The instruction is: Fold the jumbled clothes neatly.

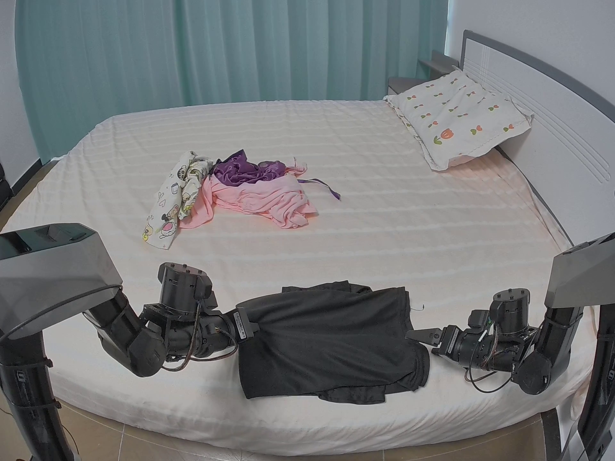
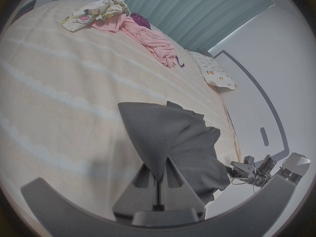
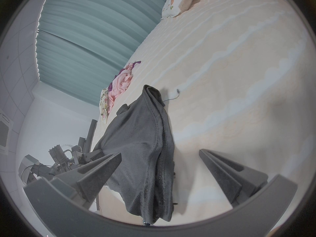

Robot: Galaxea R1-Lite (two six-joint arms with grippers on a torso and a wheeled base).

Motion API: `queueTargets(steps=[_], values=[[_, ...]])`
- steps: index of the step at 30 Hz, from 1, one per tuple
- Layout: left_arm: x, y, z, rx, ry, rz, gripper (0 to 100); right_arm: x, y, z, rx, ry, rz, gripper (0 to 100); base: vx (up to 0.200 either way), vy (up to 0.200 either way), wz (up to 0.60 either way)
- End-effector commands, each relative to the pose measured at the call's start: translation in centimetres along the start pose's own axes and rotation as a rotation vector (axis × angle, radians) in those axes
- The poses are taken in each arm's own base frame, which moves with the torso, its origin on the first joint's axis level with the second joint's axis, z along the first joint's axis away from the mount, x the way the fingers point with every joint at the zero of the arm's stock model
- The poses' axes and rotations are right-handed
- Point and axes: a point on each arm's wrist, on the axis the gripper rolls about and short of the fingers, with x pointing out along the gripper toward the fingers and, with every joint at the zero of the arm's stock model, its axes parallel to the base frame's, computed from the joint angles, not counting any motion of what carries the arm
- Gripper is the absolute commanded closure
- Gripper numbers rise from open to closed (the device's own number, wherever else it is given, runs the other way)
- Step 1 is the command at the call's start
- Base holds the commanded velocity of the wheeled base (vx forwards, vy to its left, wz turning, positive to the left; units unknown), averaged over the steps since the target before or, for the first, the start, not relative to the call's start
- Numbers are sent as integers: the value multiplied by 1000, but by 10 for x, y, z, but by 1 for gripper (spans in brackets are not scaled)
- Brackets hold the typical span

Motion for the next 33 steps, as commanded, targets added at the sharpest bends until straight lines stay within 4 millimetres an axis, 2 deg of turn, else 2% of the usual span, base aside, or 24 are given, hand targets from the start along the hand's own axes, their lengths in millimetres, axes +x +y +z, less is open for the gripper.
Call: queueTargets(steps=[1, 10, 20, 33], values=[[-4, 0, 1, -1, -8, -2, 100, 0, 0, 0, -1, 0, 1, 0, 0, 200, 0], [-14, 4, 2, -13, -16, 11, 100, 0, -1, 1, 1, -5, 1, 0, 0, 200, 0], [-23, 23, 8, -56, -39, 54, 100, -1, -2, 2, 4, -9, -3, 0, 0, 200, 0], [-28, 30, 11, -74, -52, 71, 100, -1, -2, 2, 4, -9, -3, 0, 0, 200, 0]])
